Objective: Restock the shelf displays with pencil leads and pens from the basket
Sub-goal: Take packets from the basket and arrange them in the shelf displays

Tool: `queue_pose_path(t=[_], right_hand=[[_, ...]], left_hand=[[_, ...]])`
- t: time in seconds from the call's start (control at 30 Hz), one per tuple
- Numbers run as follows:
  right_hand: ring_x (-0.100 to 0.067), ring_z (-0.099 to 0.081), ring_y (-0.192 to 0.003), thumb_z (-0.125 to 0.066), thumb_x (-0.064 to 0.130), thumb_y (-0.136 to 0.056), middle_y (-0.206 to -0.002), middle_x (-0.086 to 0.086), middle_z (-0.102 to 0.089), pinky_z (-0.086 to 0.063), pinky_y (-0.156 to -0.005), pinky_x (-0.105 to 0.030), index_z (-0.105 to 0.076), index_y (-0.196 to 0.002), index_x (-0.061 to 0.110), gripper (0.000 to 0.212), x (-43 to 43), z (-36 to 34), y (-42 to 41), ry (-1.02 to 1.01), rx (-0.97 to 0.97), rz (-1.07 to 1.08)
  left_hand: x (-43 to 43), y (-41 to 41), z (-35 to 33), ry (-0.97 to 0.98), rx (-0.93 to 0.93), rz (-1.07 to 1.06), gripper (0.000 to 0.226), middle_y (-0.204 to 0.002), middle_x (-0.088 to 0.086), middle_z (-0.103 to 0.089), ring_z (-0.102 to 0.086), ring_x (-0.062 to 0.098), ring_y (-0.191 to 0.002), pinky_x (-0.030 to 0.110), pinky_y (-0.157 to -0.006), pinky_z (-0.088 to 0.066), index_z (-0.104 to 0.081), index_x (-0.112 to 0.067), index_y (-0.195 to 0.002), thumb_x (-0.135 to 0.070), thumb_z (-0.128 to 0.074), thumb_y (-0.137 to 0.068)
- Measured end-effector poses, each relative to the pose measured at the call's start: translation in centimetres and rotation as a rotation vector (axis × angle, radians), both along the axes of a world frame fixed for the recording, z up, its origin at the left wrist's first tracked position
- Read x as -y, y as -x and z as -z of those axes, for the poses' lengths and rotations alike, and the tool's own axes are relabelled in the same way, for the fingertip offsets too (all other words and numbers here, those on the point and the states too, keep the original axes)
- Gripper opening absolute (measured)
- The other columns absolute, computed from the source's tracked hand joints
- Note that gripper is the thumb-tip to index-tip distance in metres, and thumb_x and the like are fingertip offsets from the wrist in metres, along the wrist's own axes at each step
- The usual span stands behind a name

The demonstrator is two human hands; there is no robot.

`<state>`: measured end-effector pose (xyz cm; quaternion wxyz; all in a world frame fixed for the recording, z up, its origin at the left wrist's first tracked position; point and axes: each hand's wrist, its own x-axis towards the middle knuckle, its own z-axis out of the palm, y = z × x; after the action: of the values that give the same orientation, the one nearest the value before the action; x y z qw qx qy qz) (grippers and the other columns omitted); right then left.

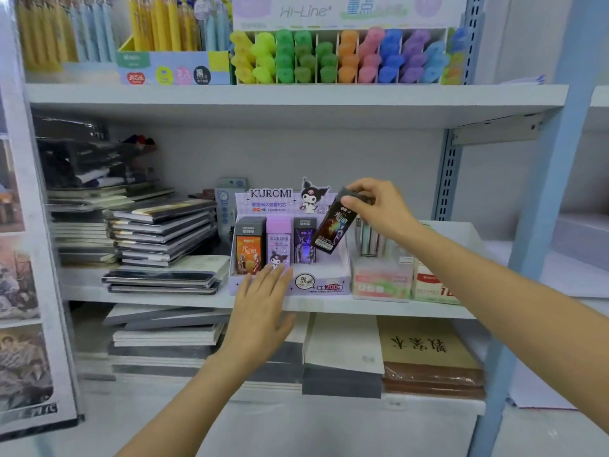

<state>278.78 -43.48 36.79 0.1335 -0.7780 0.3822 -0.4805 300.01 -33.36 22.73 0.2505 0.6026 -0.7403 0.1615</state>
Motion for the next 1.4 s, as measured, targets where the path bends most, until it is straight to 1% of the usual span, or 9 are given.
queue_pose_path(t=[0.2,0.4,0.47,0.63,0.77,0.9,1.07,1.27,1.4], right_hand=[[0.002,-0.056,-0.068,-0.067,0.021,-0.09,-0.088,0.003,-0.068,-0.049,-0.076,-0.029,-0.068,-0.101,0.016,0.012,1.9,1.2,-3.5,0.086,-0.204,-0.02],[-0.012,-0.057,-0.074,-0.064,0.027,-0.092,-0.1,-0.005,-0.069,-0.044,-0.071,-0.027,-0.069,-0.11,0.015,0.022,2.7,0.8,-4.9,0.147,-0.501,0.052],[-0.006,-0.054,-0.065,-0.065,0.026,-0.092,-0.099,-0.007,-0.07,-0.047,-0.072,-0.029,-0.069,-0.112,0.015,0.024,2.9,0.3,-4.6,0.093,-0.504,0.016],[-0.014,-0.057,-0.08,-0.063,0.022,-0.093,-0.102,-0.006,-0.068,-0.04,-0.07,-0.026,-0.066,-0.112,0.012,0.022,3.0,0.8,-5.5,0.151,-0.513,0.01],[0.002,-0.048,-0.068,-0.064,0.016,-0.091,-0.099,-0.003,-0.063,-0.035,-0.059,-0.017,-0.059,-0.11,0.013,0.019,3.4,1.1,-6.3,0.159,-0.486,0.008],[-0.021,-0.055,-0.095,-0.067,0.018,-0.089,-0.111,-0.007,-0.054,-0.044,-0.082,-0.031,-0.065,-0.11,0.012,0.022,3.5,1.9,-6.5,0.198,-0.583,0.119],[-0.017,-0.05,-0.106,-0.062,0.026,-0.092,-0.114,-0.001,-0.051,-0.036,-0.081,-0.025,-0.063,-0.124,0.018,0.033,1.4,2.1,-6.3,0.242,-0.587,0.171],[-0.009,-0.058,-0.073,-0.059,0.016,-0.092,-0.088,0.003,-0.067,-0.046,-0.067,-0.021,-0.071,-0.098,0.014,0.013,-6.9,11.1,-4.7,0.324,-0.255,-0.244],[-0.001,-0.053,-0.06,-0.059,0.019,-0.092,-0.072,0.013,-0.064,-0.044,-0.059,-0.018,-0.072,-0.094,0.019,0.013,-8.9,22.6,-3.0,0.003,-0.363,-0.359]], left_hand=[[0.3,-0.5,0.8,0.063,0.071,-0.006,0.069,-0.15,0.002,-0.038,-0.03,0.023,-0.142,0.045,-0.12,-0.012,-0.029,-0.018,-0.151,-0.026,-0.058,-0.089],[0.3,-0.4,1.1,0.072,0.107,-0.024,0.071,-0.147,0.001,-0.039,-0.032,0.024,-0.138,0.047,-0.119,-0.014,-0.03,-0.018,-0.15,-0.026,-0.059,-0.086],[0.4,-0.4,1.3,0.071,0.121,-0.037,0.073,-0.148,0.0,-0.038,-0.031,0.024,-0.139,0.047,-0.12,-0.012,-0.028,-0.019,-0.151,-0.028,-0.059,-0.086],[0.6,-0.2,1.5,0.087,0.116,-0.055,0.073,-0.144,0.001,-0.043,-0.036,0.025,-0.136,0.048,-0.12,-0.014,-0.033,-0.019,-0.148,-0.03,-0.063,-0.083],[0.7,-0.3,1.6,0.092,0.127,-0.051,0.074,-0.144,0.0,-0.041,-0.034,0.025,-0.136,0.047,-0.12,-0.012,-0.03,-0.02,-0.149,-0.031,-0.062,-0.084],[0.7,-0.1,1.6,0.09,0.122,-0.051,0.074,-0.145,-0.001,-0.04,-0.033,0.025,-0.137,0.046,-0.12,-0.011,-0.03,-0.02,-0.149,-0.03,-0.062,-0.083],[0.4,0.0,1.7,0.095,0.054,-0.015,0.074,-0.154,0.0,-0.03,-0.021,0.024,-0.145,0.044,-0.121,-0.003,-0.025,-0.019,-0.151,-0.028,-0.06,-0.087],[-2.3,2.0,8.3,0.315,-0.232,0.002,0.063,-0.137,0.016,-0.049,-0.043,0.033,-0.126,0.047,-0.107,-0.034,-0.051,-0.004,-0.135,-0.003,-0.068,-0.075],[-3.8,3.0,18.0,0.064,-0.364,-0.012,0.046,-0.117,0.014,-0.058,-0.053,0.035,-0.106,0.043,-0.089,-0.045,-0.061,-0.004,-0.118,0.005,-0.067,-0.073]])
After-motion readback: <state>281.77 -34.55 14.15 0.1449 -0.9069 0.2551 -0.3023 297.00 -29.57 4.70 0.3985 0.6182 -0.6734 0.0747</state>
